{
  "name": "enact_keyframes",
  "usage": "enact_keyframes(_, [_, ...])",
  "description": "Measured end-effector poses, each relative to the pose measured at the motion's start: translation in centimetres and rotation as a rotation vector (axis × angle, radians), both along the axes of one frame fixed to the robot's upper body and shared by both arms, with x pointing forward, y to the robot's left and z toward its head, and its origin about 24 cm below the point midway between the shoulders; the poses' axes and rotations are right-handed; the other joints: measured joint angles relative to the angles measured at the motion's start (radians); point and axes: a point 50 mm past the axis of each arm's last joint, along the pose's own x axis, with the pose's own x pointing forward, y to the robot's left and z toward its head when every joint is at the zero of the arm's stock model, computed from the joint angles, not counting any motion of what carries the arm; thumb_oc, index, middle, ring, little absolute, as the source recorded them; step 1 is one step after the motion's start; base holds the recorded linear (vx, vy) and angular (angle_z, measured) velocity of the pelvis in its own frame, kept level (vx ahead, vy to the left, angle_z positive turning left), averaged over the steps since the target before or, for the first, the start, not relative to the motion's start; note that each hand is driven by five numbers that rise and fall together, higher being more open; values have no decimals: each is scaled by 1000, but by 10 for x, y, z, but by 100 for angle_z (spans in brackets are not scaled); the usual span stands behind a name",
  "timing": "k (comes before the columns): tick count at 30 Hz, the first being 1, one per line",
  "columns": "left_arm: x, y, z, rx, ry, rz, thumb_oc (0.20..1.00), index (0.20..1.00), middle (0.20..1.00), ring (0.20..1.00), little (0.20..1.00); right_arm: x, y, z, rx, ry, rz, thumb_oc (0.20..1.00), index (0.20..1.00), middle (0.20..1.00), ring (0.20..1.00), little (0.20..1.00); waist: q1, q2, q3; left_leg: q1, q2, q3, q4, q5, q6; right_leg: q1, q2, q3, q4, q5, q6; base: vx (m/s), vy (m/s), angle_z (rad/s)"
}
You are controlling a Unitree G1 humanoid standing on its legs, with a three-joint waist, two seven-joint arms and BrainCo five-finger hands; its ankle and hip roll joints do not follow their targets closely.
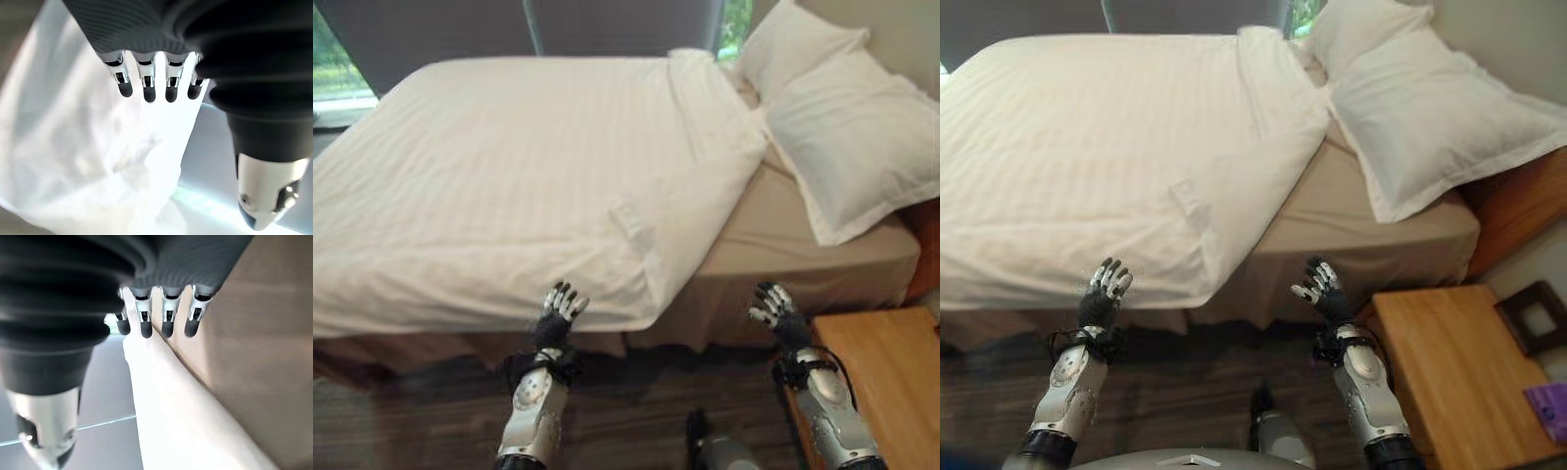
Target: Making the bed.
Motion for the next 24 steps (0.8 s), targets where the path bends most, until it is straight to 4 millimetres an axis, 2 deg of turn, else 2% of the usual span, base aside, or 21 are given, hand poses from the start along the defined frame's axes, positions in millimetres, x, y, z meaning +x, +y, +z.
enact_keyframes(1, [3,6,13,49,-38,-24,1000,1000,1000,1000,1000,3,-1,4,-20,-11,9,1000,1000,1000,1000,1000,12,-24,17,-26,-41,8,22,-48,-52,52,-4,8,-37,37,-14,342,-173,-49])
enact_keyframes(2, [5,14,20,77,-57,-18,1000,1000,1000,1000,1000,5,-2,7,-32,-21,15,1000,1000,1000,1000,1000,19,-37,24,-34,-78,38,-12,-77,-86,93,-6,10,-59,38,-11,375,-109,-32])
enact_keyframes(3, [5,27,32,123,-87,-3,1000,1000,1000,1000,1000,6,1,13,-36,-46,34,1000,1000,1000,1000,1000,18,-34,22,-38,-125,115,-143,-82,-93,169,2,-6,-120,5,19,361,-39,-20])
enact_keyframes(5, [6,38,49,184,-137,-4,1000,1000,1000,1000,1000,6,1,14,-36,-54,43,1000,1000,1000,1000,1000,7,-14,17,-26,-148,189,-352,-74,-83,215,34,-31,-146,10,13,280,1,-25])
enact_keyframes(6, [5,42,57,209,-160,-3,1000,1000,1000,1000,1000,4,3,12,-32,-44,52,1000,1000,1000,1000,1000,16,3,9,-15,-184,222,-438,-62,-65,236,45,-39,-152,1,28,262,18,-39])
enact_keyframes(7, [6,42,59,213,-171,-3,1000,1000,1000,1000,1000,0,4,7,-32,-26,60,1000,1000,1000,1000,1000,10,9,11,17,-223,224,-535,-34,-25,241,48,-36,-119,-17,57,367,36,-32])
enact_keyframes(8, [7,42,61,266,-169,-21,1000,1000,1000,1000,1000,-12,1,-1,-35,10,67,1000,1000,1000,1000,1000,-17,90,17,90,-241,220,-680,46,65,203,122,-17,53,-33,134,249,44,-29])
enact_keyframes(9, [7,41,63,273,-177,-25,1000,1000,1000,1000,1000,-15,-4,2,-61,6,75,1000,1000,1000,1000,1000,-26,185,32,110,-188,185,-714,160,142,120,178,0,214,-44,154,220,53,-30])
enact_keyframes(10, [7,49,71,332,-192,-11,1000,1000,1000,1000,1000,-21,-3,-1,-62,23,88,1000,1000,1000,1000,1000,-40,204,13,133,-178,189,-759,96,157,25,147,48,346,-170,48,169,59,-14])
enact_keyframes(11, [10,54,83,397,-213,-16,1000,1000,1000,1000,1000,-29,-3,-5,-54,41,88,1000,1000,1000,1000,1000,-61,154,-6,149,-241,147,-822,100,129,4,21,133,250,-161,72,162,61,22])
enact_keyframes(12, [17,53,95,466,-239,-30,1000,1000,1000,1000,1000,-38,-14,-18,-52,106,42,1000,1000,1000,1000,1000,-82,180,-18,202,-226,129,-892,36,37,39,-5,78,144,-119,49,132,62,53])
enact_keyframes(14, [20,61,113,595,-264,-15,1000,1000,1000,1000,1000,-51,-19,-33,-24,184,-12,1000,1000,1000,1000,1000,-85,159,-15,276,-227,162,-892,16,10,109,0,56,54,-86,33,75,52,50])
enact_keyframes(15, [22,65,119,649,-264,-3,1000,1000,1000,1000,1000,-54,-18,-36,-22,196,-2,1000,1000,1000,1000,1000,-84,153,-17,310,-217,157,-895,-11,-22,137,8,44,21,-79,27,43,50,36])
enact_keyframes(16, [21,71,125,702,-258,11,1000,1000,1000,1000,1000,-54,-16,-36,-15,196,0,1000,1000,1000,1000,1000,-78,152,-22,336,-206,153,-916,-20,-36,146,19,35,3,-73,28,39,53,24])
enact_keyframes(18, [20,84,122,733,-215,64,1000,1000,1000,1000,1000,-52,-14,-35,-15,191,16,1000,1000,1000,1000,1000,-65,154,-23,354,-192,155,-945,-22,-38,161,32,25,-23,-68,27,36,46,16])
enact_keyframes(19, [17,93,111,737,-145,92,1000,1000,1000,1000,1000,-49,-12,-34,-22,189,39,1000,1000,1000,1000,1000,-63,152,-26,358,-188,155,-946,-28,-44,180,38,19,-52,-59,24,24,40,15])
enact_keyframes(21, [12,98,100,747,-87,98,1000,1000,1000,1000,1000,-45,-10,-31,-21,176,44,1000,1000,1000,1000,1000,-59,151,-27,358,-182,154,-944,-36,-54,195,45,19,-85,-46,24,14,38,3])
enact_keyframes(22, [8,100,92,768,-48,99,1000,1000,1000,1000,1000,-42,-10,-30,-21,171,45,1000,1000,1000,1000,1000,-43,151,-27,354,-178,155,-945,-53,-47,203,53,21,-118,-30,27,-20,37,-4])
enact_keyframes(24, [5,101,87,768,-26,102,1000,1000,1000,1000,1000,-42,-10,-30,-21,177,45,1000,1000,1000,1000,1000,-38,152,-27,354,-175,156,-945,-70,-45,213,59,23,-148,-17,38,-43,32,-1])
